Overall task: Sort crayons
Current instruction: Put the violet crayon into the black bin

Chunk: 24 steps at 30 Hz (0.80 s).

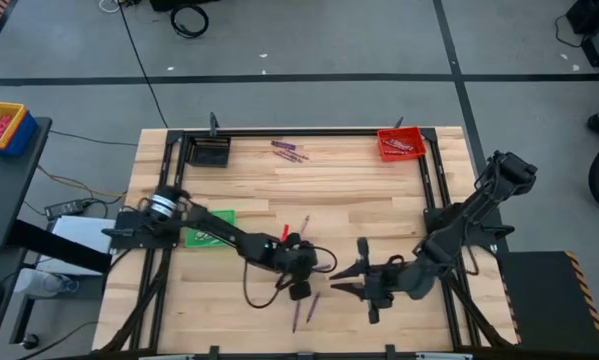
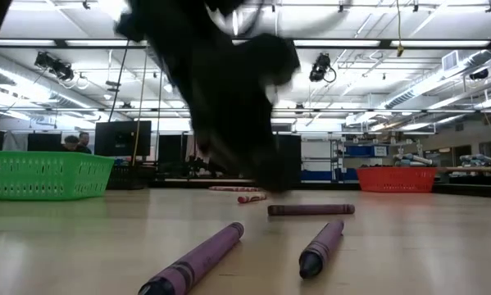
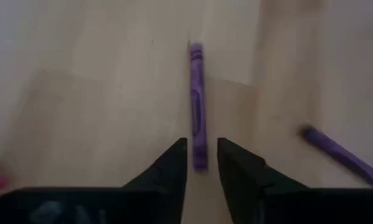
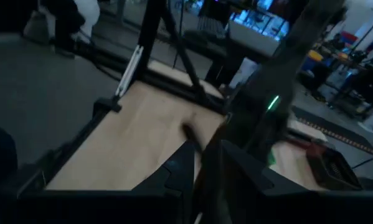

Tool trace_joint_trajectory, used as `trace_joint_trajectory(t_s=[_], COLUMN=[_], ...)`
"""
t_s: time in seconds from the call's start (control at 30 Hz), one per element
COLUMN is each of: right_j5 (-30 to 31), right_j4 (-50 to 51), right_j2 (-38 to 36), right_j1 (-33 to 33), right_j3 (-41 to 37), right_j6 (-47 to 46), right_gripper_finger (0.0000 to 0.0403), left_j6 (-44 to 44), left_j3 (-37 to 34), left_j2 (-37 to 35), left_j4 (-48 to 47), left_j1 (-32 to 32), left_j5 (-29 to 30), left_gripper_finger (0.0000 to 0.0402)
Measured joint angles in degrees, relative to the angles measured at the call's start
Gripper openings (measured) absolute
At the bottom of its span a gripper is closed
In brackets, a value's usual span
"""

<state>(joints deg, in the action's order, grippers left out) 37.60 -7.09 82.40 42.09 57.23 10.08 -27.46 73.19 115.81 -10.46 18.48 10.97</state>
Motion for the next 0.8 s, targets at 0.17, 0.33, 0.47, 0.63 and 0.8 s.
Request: trace_joint_trajectory(t_s=[0.17, 0.33, 0.47, 0.63, 0.8], right_j5=[-5.3, -4.6, -4.6, -3.9, 5.0], right_j4=[-3.1, -10.5, -14.9, -13.3, -8.6], right_j2=[5.1, 11.7, 16.4, 18.8, 14.0], right_j1=[-2.8, -6.2, -9.2, -10.9, -9.4], right_j3=[0.0, 0.0, 0.0, 0.0, 0.0], right_j6=[0.0, 0.1, 0.0, 0.3, 0.6], right_gripper_finger=[0.0099, 0.0120, 0.0123, 0.0123, 0.0123], left_j6=[2.6, 2.3, 2.7, 0.6, 0.1], left_j3=[0.3, 0.3, 0.3, -0.4, -6.2], left_j2=[-11.5, -23.4, -29.7, -30.0, -25.4], left_j4=[-10.1, -19.7, -20.5, -19.5, -8.0], left_j1=[0.5, 4.3, 10.9, 17.8, 18.7], left_j5=[0.4, 2.5, 14.1, 27.0, 28.9], left_gripper_finger=[0.0148, 0.0170, 0.0171, 0.0172, 0.0172])
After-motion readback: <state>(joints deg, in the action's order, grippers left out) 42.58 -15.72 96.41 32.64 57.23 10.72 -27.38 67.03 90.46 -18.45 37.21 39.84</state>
